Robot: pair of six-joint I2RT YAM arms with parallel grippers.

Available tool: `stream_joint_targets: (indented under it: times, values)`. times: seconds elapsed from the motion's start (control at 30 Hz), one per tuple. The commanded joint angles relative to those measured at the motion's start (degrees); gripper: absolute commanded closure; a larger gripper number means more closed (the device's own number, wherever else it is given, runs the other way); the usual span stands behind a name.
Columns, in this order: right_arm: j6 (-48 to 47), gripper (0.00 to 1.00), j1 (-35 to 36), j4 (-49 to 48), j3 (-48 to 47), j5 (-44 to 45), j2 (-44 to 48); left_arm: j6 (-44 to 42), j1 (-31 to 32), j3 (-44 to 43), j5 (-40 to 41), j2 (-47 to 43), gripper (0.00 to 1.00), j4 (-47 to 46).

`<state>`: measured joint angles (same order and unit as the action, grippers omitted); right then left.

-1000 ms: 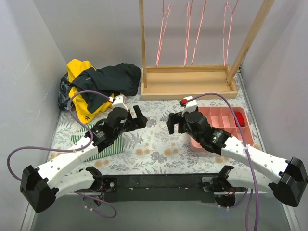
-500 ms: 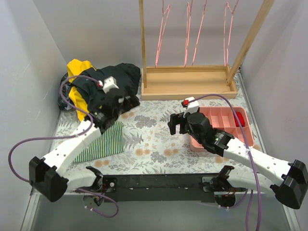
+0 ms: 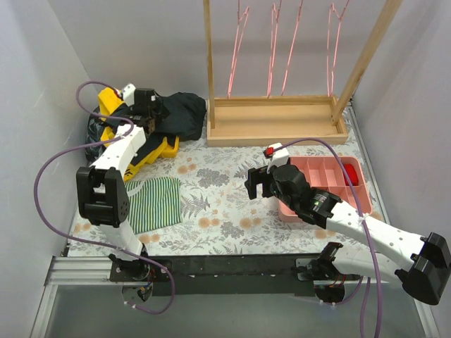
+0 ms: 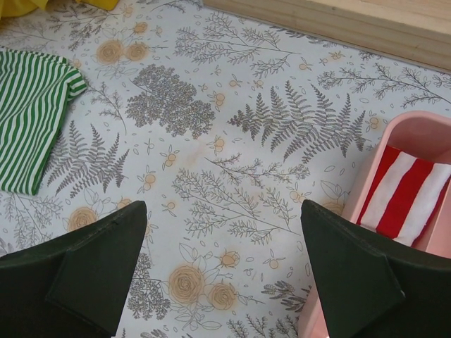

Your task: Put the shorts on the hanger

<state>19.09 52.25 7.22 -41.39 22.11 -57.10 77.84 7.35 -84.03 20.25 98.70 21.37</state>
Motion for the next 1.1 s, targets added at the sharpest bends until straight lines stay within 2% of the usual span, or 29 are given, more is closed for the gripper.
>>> stream_joint_targets:
  times: [0.0,0.13,0.27,0.3,0.37,0.4,0.47,0.73,1.07]
  values:
    - [-1.1,0.02,0.0,-1.2,-1.1,0.3,-0.1,1.8,0.5,1.8,-4.1,0.4,0.26,0.6]
    - [-1.3,0.02,-0.1,-1.5,-1.1,0.1,-0.8,2.6,0.6,2.3,-3.2,2.1,0.27,-0.4]
    - [-1.5,0.01,0.0,-1.5,-1.2,0.1,-1.3,2.7,0.6,1.4,-3.5,3.6,0.39,-2.8]
    - [-1.5,0.02,-0.1,-1.4,-1.3,0.1,-1.2,2.7,0.6,1.0,-3.8,3.9,0.53,-2.8]
    - [-1.4,0.02,-0.1,-1.2,-1.5,0.2,-1.2,2.7,0.6,-0.1,-4.2,3.8,0.74,-3.0]
    - [-1.4,0.01,-0.1,-1.0,-1.7,0.2,-1.1,2.6,0.6,-0.3,-4.3,3.4,0.9,-3.2]
    - [-1.4,0.02,0.0,-0.7,-1.8,0.4,-0.8,2.1,0.6,-0.8,-5.0,1.9,1.0,-3.3]
    - [-1.4,0.02,-0.1,0.0,-2.6,0.6,-0.6,1.7,0.6,-3.7,-8.6,-4.9,1.0,-7.8]
    - [-2.2,0.02,-0.1,0.1,-3.5,0.0,-0.5,-2.7,0.1,-12.6,-7.4,-8.2,1.0,-21.0]
